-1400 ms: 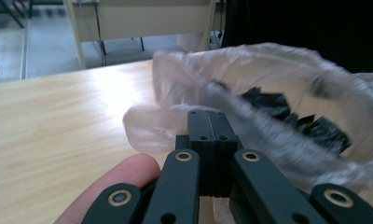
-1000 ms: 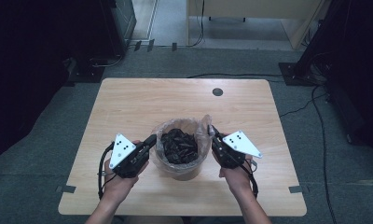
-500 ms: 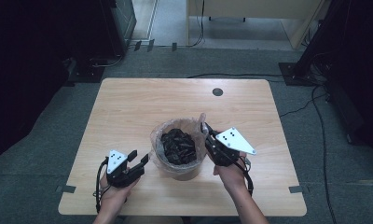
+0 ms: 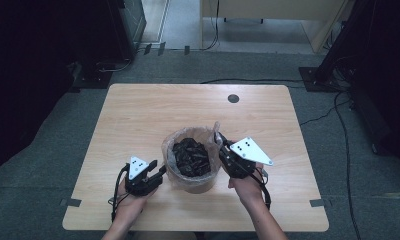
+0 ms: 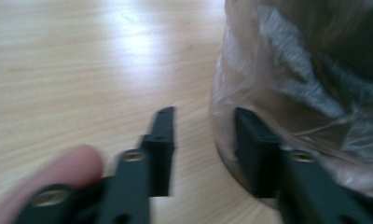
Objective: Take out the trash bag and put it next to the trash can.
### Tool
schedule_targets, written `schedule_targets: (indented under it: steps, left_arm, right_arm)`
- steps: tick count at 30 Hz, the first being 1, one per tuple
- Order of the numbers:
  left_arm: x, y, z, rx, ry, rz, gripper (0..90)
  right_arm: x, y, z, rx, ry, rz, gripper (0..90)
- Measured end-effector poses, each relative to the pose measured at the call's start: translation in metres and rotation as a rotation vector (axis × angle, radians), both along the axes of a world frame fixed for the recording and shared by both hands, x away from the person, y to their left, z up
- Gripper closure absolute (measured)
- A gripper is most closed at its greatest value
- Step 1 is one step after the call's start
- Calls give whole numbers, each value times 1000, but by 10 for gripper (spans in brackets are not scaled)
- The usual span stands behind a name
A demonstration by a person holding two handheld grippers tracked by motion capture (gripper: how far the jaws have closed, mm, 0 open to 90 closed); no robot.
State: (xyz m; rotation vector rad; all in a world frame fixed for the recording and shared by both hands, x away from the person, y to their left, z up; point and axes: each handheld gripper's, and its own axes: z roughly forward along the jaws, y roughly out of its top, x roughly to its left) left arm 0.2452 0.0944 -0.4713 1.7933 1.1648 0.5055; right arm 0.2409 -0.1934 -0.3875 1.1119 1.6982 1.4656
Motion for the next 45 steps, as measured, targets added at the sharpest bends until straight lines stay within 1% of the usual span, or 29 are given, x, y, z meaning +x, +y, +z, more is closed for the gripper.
schedule_targets:
  steps: [2, 3, 4, 5, 6, 9, 11, 13, 15, 17, 19, 20, 22, 23, 24, 26, 27, 29, 31, 32, 35, 36, 38, 40, 41, 43, 45]
  left_arm:
    - [1, 1, 6, -22, -17, -10, 820]
    - [1, 3, 11, -29, -24, -17, 874]
    - [0, 5, 18, -43, -30, -30, 900]
    - [0, 7, 25, -56, -44, -37, 900]
    - [-1, 8, 34, -60, -62, -39, 900]
    - [-4, 12, 64, -85, -129, -48, 900]
    - [-5, 10, 84, -88, -172, -69, 900]
    - [-4, 3, 103, -97, -204, -99, 900]
    - [-1, -9, 119, -103, -227, -136, 900]
    - [2, -23, 133, -117, -244, -179, 900]
    - [6, -35, 143, -130, -253, -211, 900]
    - [10, -40, 145, -139, -247, -218, 900]
    - [15, -43, 143, -148, -234, -203, 900]
    - [17, -42, 140, -150, -222, -199, 900]
    - [18, -42, 137, -143, -219, -190, 900]
    - [17, -40, 130, -133, -210, -181, 900]
    - [17, -39, 128, -135, -206, -178, 900]
    - [16, -37, 124, -137, -201, -174, 900]
    - [15, -37, 123, -135, -198, -178, 900]
    - [15, -38, 122, -137, -195, -182, 899]
    - [13, -39, 122, -137, -198, -190, 868]
    - [12, -40, 122, -136, -198, -196, 851]
    - [11, -42, 121, -132, -191, -212, 793]
    - [10, -45, 121, -117, -188, -227, 779]
    - [10, -46, 121, -108, -188, -227, 789]
    - [11, -48, 121, -105, -183, -224, 856]
    - [13, -50, 122, -113, -174, -223, 900]
  right_arm:
    - [1, 1, 0, -1, 1, 2, 900]
    - [1, 2, 0, 0, 1, 3, 900]
    - [1, 2, 1, -3, -2, 6, 900]
    - [1, 2, 2, -4, -5, 8, 900]
    - [1, 3, 3, -5, -9, 9, 900]
    - [1, 2, 8, 6, -16, 12, 900]
    - [2, 2, 13, 20, -20, 15, 900]
    - [3, 3, 18, 33, -28, 14, 900]
    - [5, 5, 26, 40, -40, 15, 900]
    - [7, 9, 35, 55, -58, 18, 900]
    - [7, 12, 44, 67, -81, 27, 900]
    - [6, 13, 47, 65, -93, 30, 900]
    - [3, 14, 48, 54, -102, 30, 900]
    - [2, 13, 46, 46, -98, 30, 900]
    - [1, 10, 41, 43, -89, 27, 900]
    - [-1, 2, 30, 38, -59, 21, 899]
    - [-2, -3, 24, 42, -40, 19, 868]
    - [-4, -13, 14, 74, 1, 29, 801]
    - [-8, -19, 7, 102, 40, 42, 719]
    - [-11, -21, 5, 108, 53, 50, 697]
    - [-23, -25, 0, 114, 77, 70, 609]
    - [-27, -26, -1, 113, 86, 73, 596]
    - [-34, -27, -3, 110, 96, 82, 558]
    - [-41, -28, -4, 105, 107, 92, 506]
    - [-45, -28, -5, 103, 112, 106, 489]
    - [-51, -26, -5, 102, 115, 126, 447]
    - [-56, -22, -3, 106, 115, 150, 421]
